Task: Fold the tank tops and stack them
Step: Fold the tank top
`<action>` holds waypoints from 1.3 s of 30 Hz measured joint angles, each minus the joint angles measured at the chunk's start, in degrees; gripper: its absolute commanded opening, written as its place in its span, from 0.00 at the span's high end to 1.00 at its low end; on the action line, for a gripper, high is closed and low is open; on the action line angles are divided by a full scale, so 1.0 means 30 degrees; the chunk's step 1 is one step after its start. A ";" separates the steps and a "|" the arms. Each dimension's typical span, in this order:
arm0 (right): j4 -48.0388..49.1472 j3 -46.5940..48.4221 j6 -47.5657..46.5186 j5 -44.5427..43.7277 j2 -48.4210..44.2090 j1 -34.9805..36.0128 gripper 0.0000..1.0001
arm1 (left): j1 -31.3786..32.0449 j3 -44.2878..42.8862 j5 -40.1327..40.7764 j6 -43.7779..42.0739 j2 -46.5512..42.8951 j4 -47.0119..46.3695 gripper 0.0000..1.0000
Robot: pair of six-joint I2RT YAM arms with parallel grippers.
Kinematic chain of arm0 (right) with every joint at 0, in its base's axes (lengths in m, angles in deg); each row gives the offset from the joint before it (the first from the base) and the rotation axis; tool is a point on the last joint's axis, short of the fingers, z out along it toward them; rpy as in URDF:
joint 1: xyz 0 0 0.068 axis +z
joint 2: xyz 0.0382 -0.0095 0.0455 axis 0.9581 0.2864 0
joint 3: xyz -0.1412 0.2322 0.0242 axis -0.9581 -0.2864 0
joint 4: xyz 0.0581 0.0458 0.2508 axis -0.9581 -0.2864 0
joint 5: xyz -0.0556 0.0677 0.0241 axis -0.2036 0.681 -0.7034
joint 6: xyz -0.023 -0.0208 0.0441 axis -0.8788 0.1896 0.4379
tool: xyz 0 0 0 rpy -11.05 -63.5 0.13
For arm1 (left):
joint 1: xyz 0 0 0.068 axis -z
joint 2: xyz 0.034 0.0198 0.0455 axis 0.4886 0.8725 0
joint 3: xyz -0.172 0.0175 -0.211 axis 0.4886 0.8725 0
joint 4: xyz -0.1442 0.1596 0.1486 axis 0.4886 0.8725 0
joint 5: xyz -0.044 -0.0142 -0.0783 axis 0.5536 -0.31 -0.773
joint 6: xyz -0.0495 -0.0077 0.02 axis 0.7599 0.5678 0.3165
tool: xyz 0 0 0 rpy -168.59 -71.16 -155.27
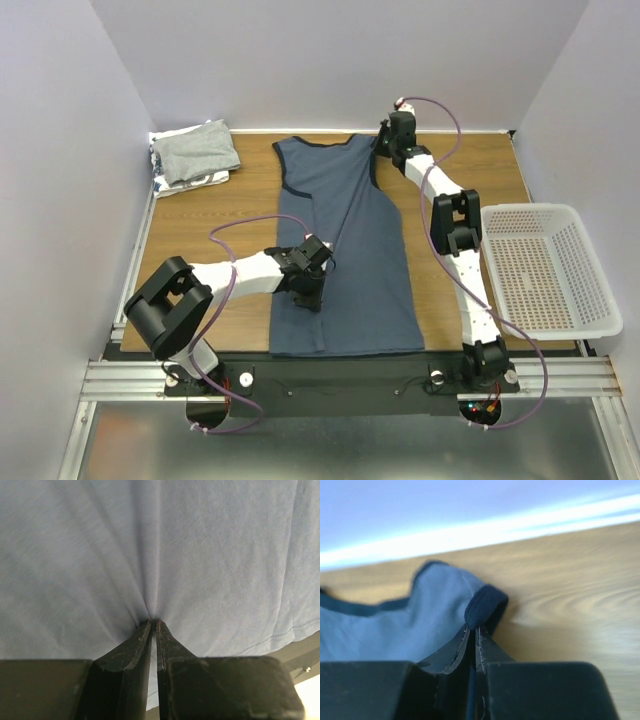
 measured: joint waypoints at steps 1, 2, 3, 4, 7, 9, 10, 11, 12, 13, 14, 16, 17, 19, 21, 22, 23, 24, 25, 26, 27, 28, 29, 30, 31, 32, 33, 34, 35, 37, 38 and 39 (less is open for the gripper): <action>-0.0022 0.0328 -0.0029 -0.0124 0.0044 -0.0328 0.84 | -0.0051 -0.0051 -0.0058 -0.0138 0.0058 -0.0029 0.79; -0.0022 0.0539 -0.0087 -0.0160 0.0080 -0.0488 0.82 | -0.0124 -0.0066 -0.0117 -0.0255 0.0087 -0.0073 0.79; -0.0007 0.0809 -0.0204 -0.0189 0.0131 -0.0699 0.77 | -0.0160 -0.0073 -0.0189 -0.0372 0.0131 -0.0138 0.79; 0.0036 0.0976 -0.0321 -0.0204 0.0153 -0.0809 0.72 | -0.0248 -0.0117 -0.0335 -0.0525 0.0175 -0.0175 0.78; 0.0175 0.1071 -0.0758 -0.0306 0.0160 -0.1158 0.57 | -0.0415 -0.0219 -0.0605 -0.0772 0.0313 -0.0160 0.73; 0.0175 0.1013 -0.0896 -0.0299 0.0160 -0.1231 0.46 | -0.0539 -0.0357 -0.0750 -0.0940 0.0415 -0.0138 0.72; 0.0255 0.0896 -0.1035 -0.0262 0.0160 -0.1231 0.41 | -0.0590 -0.0430 -0.0794 -0.1005 0.0474 -0.0138 0.71; 0.0444 0.0663 -0.1188 -0.0226 0.0138 -0.1217 0.33 | -0.0648 -0.0583 -0.0816 -0.1129 0.0576 -0.0131 0.70; 0.0488 0.0437 -0.1239 -0.0240 0.0109 -0.1180 0.30 | -0.0729 -0.0685 -0.0838 -0.1202 0.0670 -0.0138 0.69; 0.0590 -0.0204 -0.1319 -0.0262 -0.0095 -0.1144 0.26 | -0.0838 -0.0809 -0.0838 -0.1304 0.0787 -0.0197 0.69; 0.0532 -0.1049 -0.1428 -0.0270 -0.0437 -0.1137 0.20 | -0.0947 -0.0911 -0.0852 -0.1406 0.0874 -0.0219 0.69; 0.0765 -0.2310 -0.1501 -0.0277 -0.1056 -0.1129 0.18 | -0.1151 -0.1115 -0.0889 -0.1581 0.1035 -0.0233 0.67; 0.0714 -0.3082 -0.1486 -0.0321 -0.1668 -0.1093 0.18 | -0.1231 -0.1202 -0.0903 -0.1654 0.1049 -0.0240 0.65; 0.0379 -0.4867 -0.1450 -0.0364 -0.3264 -0.1049 0.16 | -0.1406 -0.1501 -0.0860 -0.1807 0.1064 -0.0197 0.63; 0.0357 -0.6258 -0.1311 -0.0386 -0.4736 -0.1042 0.16 | -0.1588 -0.2040 -0.0860 -0.1894 0.1056 -0.0109 0.62; 0.0299 -0.6761 -0.1231 -0.0401 -0.5399 -0.1042 0.16 | -0.1690 -0.2273 -0.0896 -0.1902 0.1027 -0.0117 0.62; 0.0270 -0.7439 -0.1122 -0.0437 -0.6462 -0.1042 0.16 | -0.1851 -0.2681 -0.0903 -0.1916 0.0925 -0.0131 0.61; 0.0335 -0.7774 -0.0954 -0.0481 -0.6994 -0.1042 0.16 | -0.1974 -0.3031 -0.0954 -0.1916 0.0794 -0.0168 0.61; 0.0291 -0.8313 -0.0801 -0.0503 -0.7876 -0.1042 0.16 | -0.2113 -0.3330 -0.0954 -0.1916 0.0605 -0.0240 0.61; 0.0240 -0.8881 -0.0568 -0.0532 -0.8969 -0.1042 0.18 | -0.2310 -0.3665 -0.0962 -0.1909 0.0379 -0.0321 0.61; 0.0262 -0.9020 -0.0459 -0.0539 -0.9202 -0.1042 0.18 | -0.2353 -0.3745 -0.0969 -0.1909 0.0328 -0.0357 0.61; 0.0430 -0.9697 -0.0197 -0.0546 -1.0251 -0.1042 0.19 | -0.2535 -0.4065 -0.0969 -0.1894 0.0124 -0.0561 0.61; 0.0546 -1.0324 -0.0073 -0.0546 -1.0797 -0.1042 0.22 | -0.2659 -0.4269 -0.0969 -0.1829 0.0051 -0.0823 0.61; 0.0605 -1.1300 0.0160 -0.0546 -1.1635 -0.1042 0.23 | -0.2688 -0.4328 -0.0940 -0.1829 0.0044 -0.0911 0.61; 0.0612 -1.2437 0.0321 -0.0546 -1.2444 -0.1042 0.23 | -0.2798 -0.4503 -0.0772 -0.1690 0.0080 -0.1166 0.61; 0.0619 -1.3661 0.0576 -0.0539 -1.3311 -0.1042 0.23 | -0.2820 -0.4605 -0.0576 -0.1625 0.0160 -0.1275 0.61; 0.0627 -1.5351 0.0831 -0.0532 -1.4141 -0.1027 0.24 | -0.2878 -0.4816 -0.0146 -0.1457 0.0357 -0.1319 0.61; 0.0627 -1.6269 0.0976 -0.0554 -1.4695 -0.0998 0.25 | -0.2914 -0.4932 0.0058 -0.1348 0.0532 -0.1413 0.61; 0.0561 -1.7915 0.1260 -0.0583 -1.5416 -0.0940 0.27 | -0.3016 -0.5166 0.0415 -0.1202 0.0816 -0.1501 0.61; 0.0204 -2.0407 0.1617 -0.0619 -1.6451 -0.0845 0.28 | -0.3424 -0.5676 0.1100 -0.0903 0.1479 -0.1749 0.61; 0.0051 -2.1442 0.1756 -0.0627 -1.6917 -0.0765 0.28 | -0.3730 -0.6098 0.1501 -0.0743 0.1880 -0.1756 0.61; -0.0189 -2.2250 0.1843 -0.0678 -1.7289 -0.0641 0.28 | -0.4233 -0.6594 0.1967 -0.0532 0.2448 -0.1916 0.61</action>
